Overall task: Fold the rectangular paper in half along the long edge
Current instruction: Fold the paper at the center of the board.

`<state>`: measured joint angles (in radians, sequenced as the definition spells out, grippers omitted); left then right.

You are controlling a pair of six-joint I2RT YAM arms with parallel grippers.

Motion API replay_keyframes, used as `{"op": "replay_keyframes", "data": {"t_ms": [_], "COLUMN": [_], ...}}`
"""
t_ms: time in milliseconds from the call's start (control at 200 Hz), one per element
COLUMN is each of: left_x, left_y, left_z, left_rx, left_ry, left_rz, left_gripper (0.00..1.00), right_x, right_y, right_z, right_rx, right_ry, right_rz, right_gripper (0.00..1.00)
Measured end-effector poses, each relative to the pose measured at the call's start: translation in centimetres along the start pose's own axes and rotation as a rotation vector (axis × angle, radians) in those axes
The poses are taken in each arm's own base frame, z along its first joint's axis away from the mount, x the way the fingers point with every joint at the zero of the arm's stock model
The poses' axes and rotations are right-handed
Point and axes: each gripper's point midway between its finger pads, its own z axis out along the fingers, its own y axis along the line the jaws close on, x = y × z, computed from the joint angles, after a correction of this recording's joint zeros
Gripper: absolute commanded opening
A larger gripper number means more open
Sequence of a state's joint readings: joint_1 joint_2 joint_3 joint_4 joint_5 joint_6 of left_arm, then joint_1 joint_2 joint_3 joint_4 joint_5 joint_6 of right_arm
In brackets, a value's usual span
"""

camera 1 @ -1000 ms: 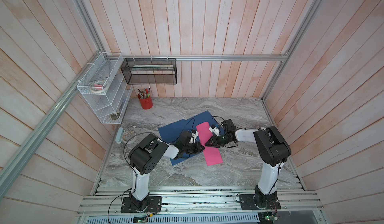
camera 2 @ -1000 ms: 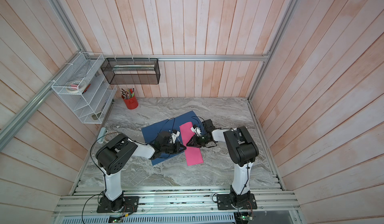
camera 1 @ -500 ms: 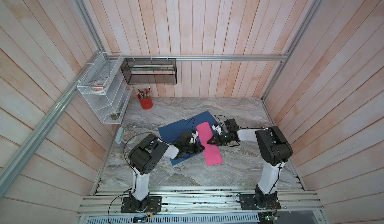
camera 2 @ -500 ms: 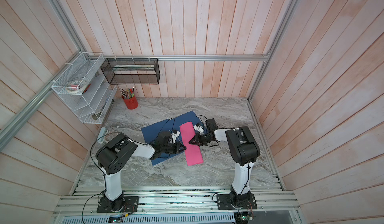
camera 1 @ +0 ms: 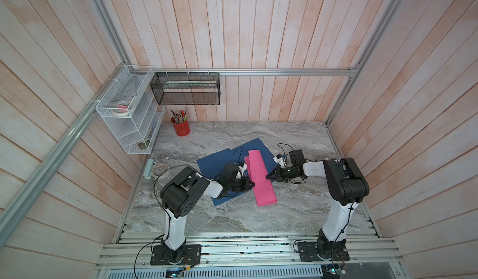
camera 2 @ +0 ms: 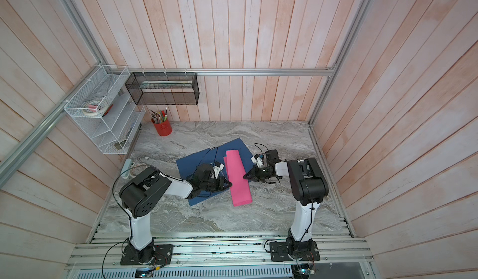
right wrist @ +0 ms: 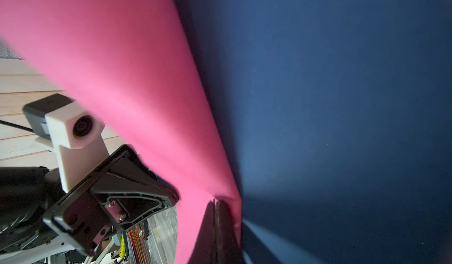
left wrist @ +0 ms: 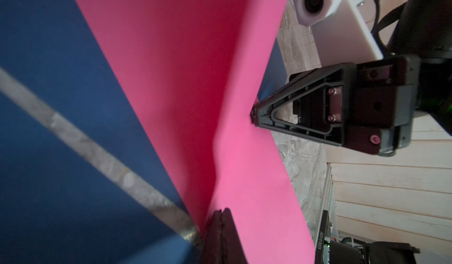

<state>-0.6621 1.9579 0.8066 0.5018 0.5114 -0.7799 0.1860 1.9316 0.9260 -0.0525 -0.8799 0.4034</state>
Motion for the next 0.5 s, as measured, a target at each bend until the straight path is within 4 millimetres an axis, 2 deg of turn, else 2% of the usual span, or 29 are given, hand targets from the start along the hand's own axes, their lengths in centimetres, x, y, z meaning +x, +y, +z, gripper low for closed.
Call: {"op": "replay_keyframes", "data": {"t_ms": [270, 365, 495], "left_x": [0.0, 0.0, 0.0], "left_y": [0.0, 0.0, 0.0], "left_z": [0.0, 0.0, 0.0], "left_rx": [0.001, 0.002, 0.003], "left_ry": [-0.001, -0.002, -0.003], "left_rz": [-0.002, -0.001, 0.000], "left_gripper": [0.00, 0.00, 0.00], "right_x": [-1.0, -0.6, 0.2], "right_y": [-1.9, -1.1, 1.6], "right_z": [-2.7, -2.7, -1.7], "right_rx": [0.058, 0.064, 0.033], "right_ry": [-0.076, -0.072, -0.052], "right_rz": [0.050, 0.028, -0.033], "right_gripper": [0.00, 0.00, 0.00]}}
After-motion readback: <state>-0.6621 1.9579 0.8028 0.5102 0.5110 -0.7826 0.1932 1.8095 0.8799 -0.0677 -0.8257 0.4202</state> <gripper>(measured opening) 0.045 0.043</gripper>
